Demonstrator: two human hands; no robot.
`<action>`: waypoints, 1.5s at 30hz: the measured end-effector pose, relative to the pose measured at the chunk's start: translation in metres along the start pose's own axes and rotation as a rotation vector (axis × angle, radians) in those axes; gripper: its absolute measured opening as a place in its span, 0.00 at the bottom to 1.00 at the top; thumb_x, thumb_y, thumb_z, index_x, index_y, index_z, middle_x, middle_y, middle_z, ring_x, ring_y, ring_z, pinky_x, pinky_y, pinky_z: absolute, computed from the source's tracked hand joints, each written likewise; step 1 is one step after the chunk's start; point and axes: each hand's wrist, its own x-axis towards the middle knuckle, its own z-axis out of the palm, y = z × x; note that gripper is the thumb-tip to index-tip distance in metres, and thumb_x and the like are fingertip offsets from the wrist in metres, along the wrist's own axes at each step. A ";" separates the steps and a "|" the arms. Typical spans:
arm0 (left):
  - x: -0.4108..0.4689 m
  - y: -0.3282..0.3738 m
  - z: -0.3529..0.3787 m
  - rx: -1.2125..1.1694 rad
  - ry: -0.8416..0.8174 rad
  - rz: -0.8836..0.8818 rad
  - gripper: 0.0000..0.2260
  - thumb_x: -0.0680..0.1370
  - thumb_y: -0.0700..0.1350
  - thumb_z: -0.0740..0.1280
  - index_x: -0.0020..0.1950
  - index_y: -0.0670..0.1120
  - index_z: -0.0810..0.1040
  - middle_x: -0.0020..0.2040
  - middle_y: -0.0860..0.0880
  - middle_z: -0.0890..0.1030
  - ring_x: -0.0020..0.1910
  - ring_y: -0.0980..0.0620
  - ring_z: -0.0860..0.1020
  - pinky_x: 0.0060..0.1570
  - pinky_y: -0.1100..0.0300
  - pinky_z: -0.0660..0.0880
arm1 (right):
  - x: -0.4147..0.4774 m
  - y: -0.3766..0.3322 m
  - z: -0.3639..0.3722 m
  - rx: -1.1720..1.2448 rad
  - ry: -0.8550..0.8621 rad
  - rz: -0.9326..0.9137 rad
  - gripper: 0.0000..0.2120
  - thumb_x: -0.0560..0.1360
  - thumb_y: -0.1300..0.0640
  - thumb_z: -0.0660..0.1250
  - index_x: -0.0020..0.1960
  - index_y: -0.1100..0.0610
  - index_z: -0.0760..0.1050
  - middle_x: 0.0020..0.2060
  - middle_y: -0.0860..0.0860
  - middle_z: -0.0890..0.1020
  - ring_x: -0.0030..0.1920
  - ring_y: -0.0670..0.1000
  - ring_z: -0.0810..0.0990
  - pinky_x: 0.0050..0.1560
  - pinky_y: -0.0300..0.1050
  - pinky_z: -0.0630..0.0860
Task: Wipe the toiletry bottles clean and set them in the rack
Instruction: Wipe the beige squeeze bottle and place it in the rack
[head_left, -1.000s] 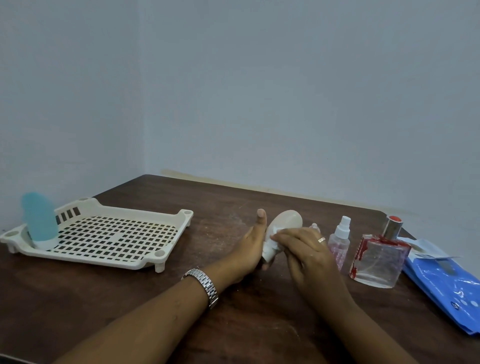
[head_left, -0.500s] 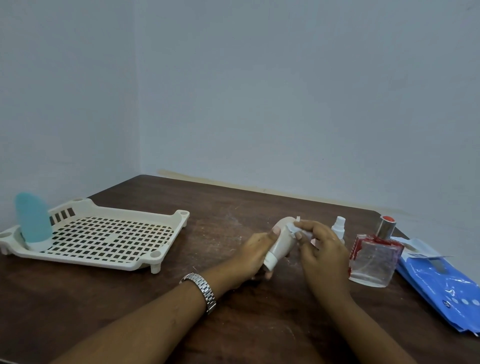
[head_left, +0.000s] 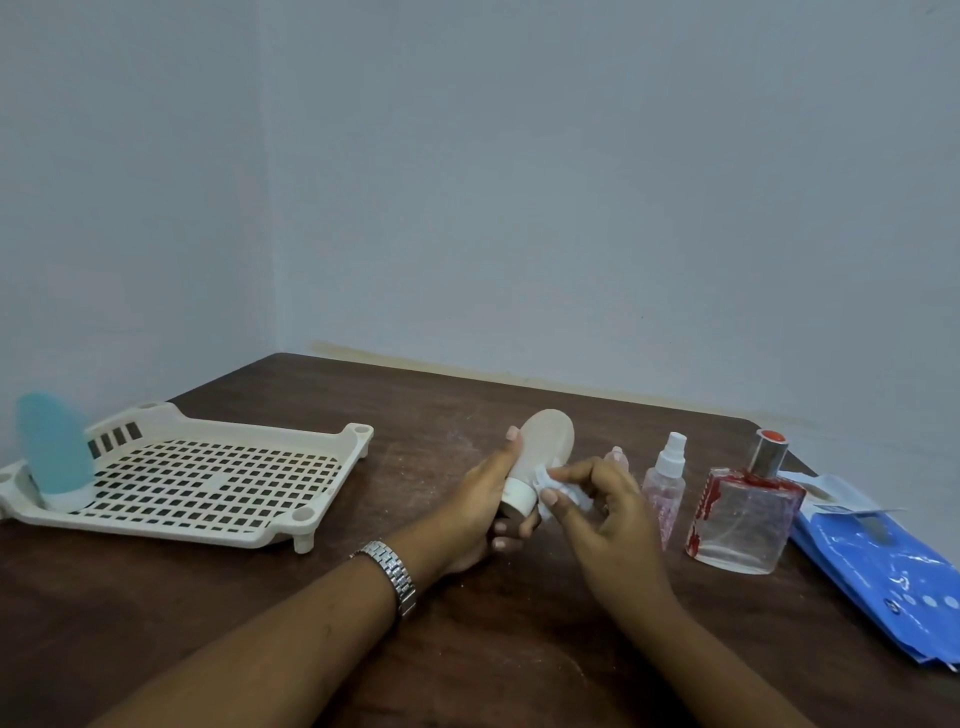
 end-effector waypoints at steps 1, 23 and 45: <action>0.000 0.001 0.000 -0.019 -0.027 -0.019 0.27 0.77 0.65 0.53 0.44 0.40 0.74 0.22 0.44 0.71 0.16 0.56 0.61 0.18 0.69 0.58 | 0.001 -0.001 0.000 -0.004 0.030 -0.011 0.13 0.71 0.61 0.71 0.43 0.43 0.75 0.44 0.44 0.78 0.48 0.39 0.76 0.45 0.29 0.72; -0.002 0.002 0.002 0.004 -0.010 0.080 0.26 0.74 0.64 0.56 0.51 0.41 0.72 0.22 0.46 0.71 0.16 0.56 0.62 0.16 0.69 0.58 | 0.006 -0.005 -0.008 0.086 0.072 0.005 0.08 0.69 0.60 0.71 0.47 0.52 0.81 0.41 0.45 0.81 0.45 0.42 0.79 0.43 0.27 0.73; -0.002 -0.005 0.000 1.327 0.086 0.564 0.17 0.74 0.55 0.68 0.59 0.49 0.74 0.48 0.50 0.81 0.42 0.52 0.78 0.42 0.54 0.77 | 0.021 0.005 -0.021 -0.233 0.276 -0.283 0.09 0.74 0.61 0.65 0.52 0.53 0.81 0.47 0.44 0.80 0.50 0.41 0.76 0.52 0.29 0.69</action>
